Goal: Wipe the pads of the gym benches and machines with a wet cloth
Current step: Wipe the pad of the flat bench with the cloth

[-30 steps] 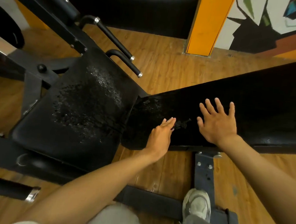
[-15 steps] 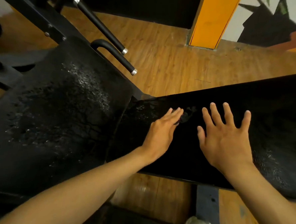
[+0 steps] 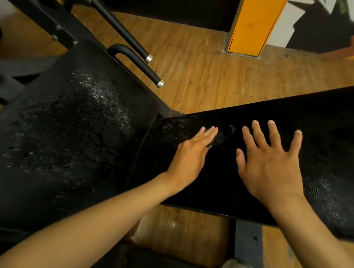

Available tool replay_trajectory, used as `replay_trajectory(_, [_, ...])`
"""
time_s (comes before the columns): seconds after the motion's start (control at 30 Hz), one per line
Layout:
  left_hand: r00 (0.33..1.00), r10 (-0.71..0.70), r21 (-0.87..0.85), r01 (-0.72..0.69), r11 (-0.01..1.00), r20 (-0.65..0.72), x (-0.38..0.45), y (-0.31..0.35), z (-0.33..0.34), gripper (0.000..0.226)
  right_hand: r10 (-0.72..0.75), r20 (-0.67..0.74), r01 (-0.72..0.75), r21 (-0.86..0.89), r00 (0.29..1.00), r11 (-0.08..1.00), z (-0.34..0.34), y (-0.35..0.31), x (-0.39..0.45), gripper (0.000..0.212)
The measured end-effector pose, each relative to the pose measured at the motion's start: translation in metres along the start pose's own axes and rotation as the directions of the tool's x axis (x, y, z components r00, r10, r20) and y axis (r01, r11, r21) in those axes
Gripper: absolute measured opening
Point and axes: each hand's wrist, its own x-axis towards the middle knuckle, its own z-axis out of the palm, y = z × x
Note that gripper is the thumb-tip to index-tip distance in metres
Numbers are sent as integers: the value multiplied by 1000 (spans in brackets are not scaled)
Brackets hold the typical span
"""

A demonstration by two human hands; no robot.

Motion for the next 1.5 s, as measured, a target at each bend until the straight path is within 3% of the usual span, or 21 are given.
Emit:
replay_trajectory(0.13, [998, 64, -31, -64, 997, 17, -7, -5, -4, 54, 7, 7, -7, 1, 1000, 1000, -1, -1, 1, 74])
replay_trajectory(0.27, [992, -130, -52, 130, 990, -1, 83, -23, 6, 49, 14, 7, -14, 0, 1000, 1000, -2, -2, 0, 74])
replay_trajectory(0.33, [987, -158, -65, 157, 985, -8, 101, -26, 7, 48, 17, 10, -17, -1, 1000, 1000, -2, -3, 1, 74])
replay_trajectory(0.47, [999, -24, -30, 24, 999, -21, 43, -12, 0, 52, 14, 16, -14, -3, 1000, 1000, -3, -2, 0, 74])
replay_trajectory(0.63, [991, 111, -30, -109, 994, 71, -32, -12, -17, 59, 19, 27, -20, 16, 999, 1000, -6, -2, 0, 66])
replay_trajectory(0.8, [999, -41, -24, 42, 999, 5, 56, -36, -11, 51, 18, 24, -19, 33, 1000, 999, -7, -4, 0, 66])
replay_trajectory(0.9, [994, -104, -55, 102, 993, -22, 66, -38, -10, 51, 21, 9, -21, 42, 1000, 999, -8, -3, 0, 69])
replay_trajectory(1.13, [993, 58, -71, -51, 996, 100, -56, -11, -24, 60, 24, -7, -24, 47, 1000, 999, -10, -5, -1, 64])
replay_trajectory(1.23, [995, 54, -45, -51, 998, 80, -23, -16, -21, 58, 25, 2, -25, 57, 1000, 998, -7, -5, 0, 71])
replay_trajectory(1.4, [993, -118, -50, 118, 992, 1, 66, -41, -3, 51, 25, -20, -24, 71, 999, 997, -4, -5, 0, 66])
replay_trajectory(1.5, [999, -37, -41, 38, 998, 8, 40, -32, -8, 53, 16, -10, -15, 67, 1000, 998, -2, -4, 1, 72])
